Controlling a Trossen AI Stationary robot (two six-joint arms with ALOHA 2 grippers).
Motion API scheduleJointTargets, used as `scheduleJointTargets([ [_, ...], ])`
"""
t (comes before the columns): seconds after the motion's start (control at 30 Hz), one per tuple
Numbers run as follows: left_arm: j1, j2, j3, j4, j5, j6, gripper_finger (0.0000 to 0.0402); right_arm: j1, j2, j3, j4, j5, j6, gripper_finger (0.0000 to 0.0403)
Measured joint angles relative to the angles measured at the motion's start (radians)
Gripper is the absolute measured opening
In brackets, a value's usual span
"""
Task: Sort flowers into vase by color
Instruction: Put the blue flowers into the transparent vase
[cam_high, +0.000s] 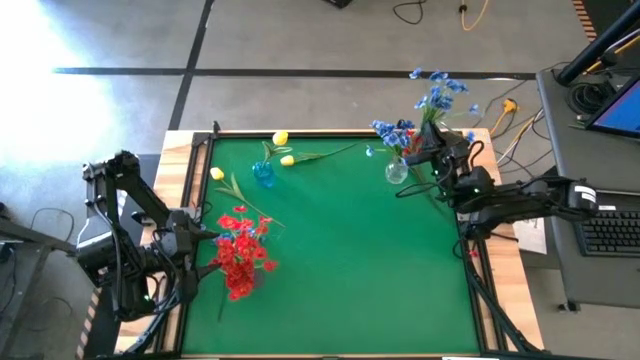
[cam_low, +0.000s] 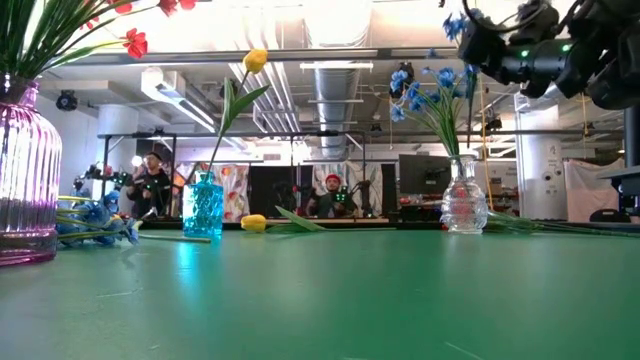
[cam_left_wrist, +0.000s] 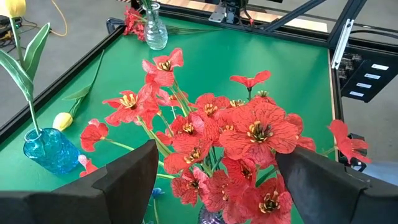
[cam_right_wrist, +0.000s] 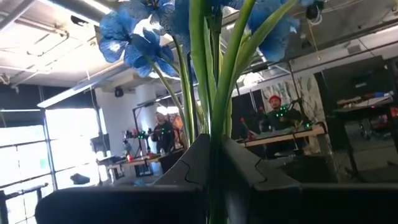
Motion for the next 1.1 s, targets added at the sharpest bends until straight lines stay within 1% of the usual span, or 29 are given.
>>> scheduleJointTargets([
  [0.13, 0.0, 0.0, 0.0, 0.0, 0.0, 0.0, 0.031, -0.032, 0.041, 0.0, 0.0, -0.014, 0.058, 0.0022],
  [0.27, 0.0, 0.0, 0.0, 0.0, 0.0, 0.0, 0.031, -0.045, 0.071, 0.0, 0.0, -0.04, 0.063, 0.0022],
  [0.5, 0.0, 0.0, 0.0, 0.0, 0.0, 0.025, 0.031, -0.045, 0.099, 0.0, 0.001, -0.042, 0.061, 0.0022],
  [0.67, 0.0, 0.0, 0.0, 0.0, 0.0, 0.048, 0.031, -0.045, 0.101, 0.001, -0.001, -0.044, 0.062, 0.0022],
  [0.83, 0.0, 0.0, 0.0, 0.0, 0.0, 0.08, 0.031, -0.045, 0.1, 0.001, -0.001, -0.112, 0.057, 0.0023],
  [1.1, 0.0, 0.0, 0.0, 0.002, 0.0, 0.093, 0.031, -0.045, 0.1, 0.001, -0.001, -0.114, 0.055, 0.0027],
])
